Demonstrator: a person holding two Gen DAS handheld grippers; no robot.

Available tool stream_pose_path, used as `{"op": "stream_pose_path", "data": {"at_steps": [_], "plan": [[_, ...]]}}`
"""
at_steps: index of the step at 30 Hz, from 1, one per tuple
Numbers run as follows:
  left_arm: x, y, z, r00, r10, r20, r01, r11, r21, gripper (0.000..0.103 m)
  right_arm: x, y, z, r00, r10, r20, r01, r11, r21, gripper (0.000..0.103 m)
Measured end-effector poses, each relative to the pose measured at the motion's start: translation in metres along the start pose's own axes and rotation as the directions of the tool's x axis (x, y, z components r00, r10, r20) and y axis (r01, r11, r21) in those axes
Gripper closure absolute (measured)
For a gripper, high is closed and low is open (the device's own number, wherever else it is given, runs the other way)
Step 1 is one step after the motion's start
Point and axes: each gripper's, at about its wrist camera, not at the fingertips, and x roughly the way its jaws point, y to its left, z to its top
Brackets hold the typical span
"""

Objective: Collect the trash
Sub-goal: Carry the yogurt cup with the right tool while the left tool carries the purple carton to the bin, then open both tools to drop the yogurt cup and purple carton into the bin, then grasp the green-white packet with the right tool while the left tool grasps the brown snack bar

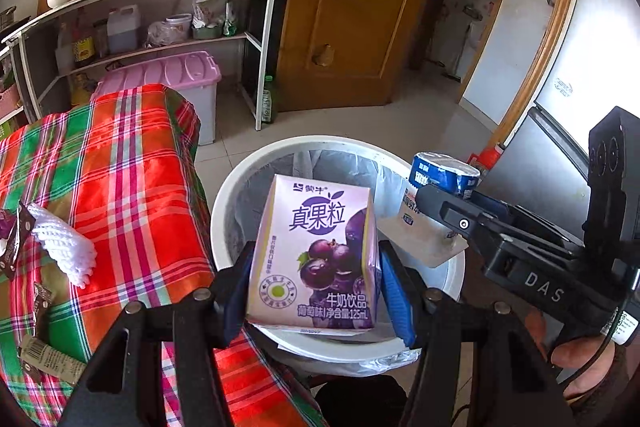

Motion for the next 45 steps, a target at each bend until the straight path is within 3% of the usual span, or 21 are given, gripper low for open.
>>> {"op": "stream_pose_path", "data": {"at_steps": [10, 14, 21, 37, 45], "plan": [[0.023, -0.002, 0.000, 0.999, -0.005, -0.036, 0.004, 1.000, -0.009, 0.039, 0.025, -0.025, -0.004, 0.994, -0.081, -0.071, 0.083, 0.996, 0.019, 0.052], [0.022, 0.001, -0.002, 0.999, -0.016, -0.037, 0.015, 1.000, -0.027, 0.031, 0.026, -0.031, -0.007, 0.993, -0.081, -0.083, 0.085, 0.995, 0.049, 0.045], [0.000, 0.011, -0.008, 1.000, 0.000, 0.002, 0.000, 0.999, -0.040, 0.031, 0.016, -0.025, -0.009, 0.996, -0.055, -0.069, 0.059, 0.997, 0.048, 0.043], [-0.075, 0.064, -0.041, 0.984, 0.151, 0.096, -0.141, 0.984, -0.109, 0.031, -0.011, 0.051, -0.021, 0.998, 0.058, 0.003, -0.058, 0.997, -0.053, 0.043], [-0.116, 0.118, -0.070, 0.958, 0.261, 0.118, -0.230, 0.946, -0.227, 0.031, -0.003, 0.103, -0.033, 0.988, 0.151, -0.037, -0.155, 0.977, -0.144, 0.043]]}}
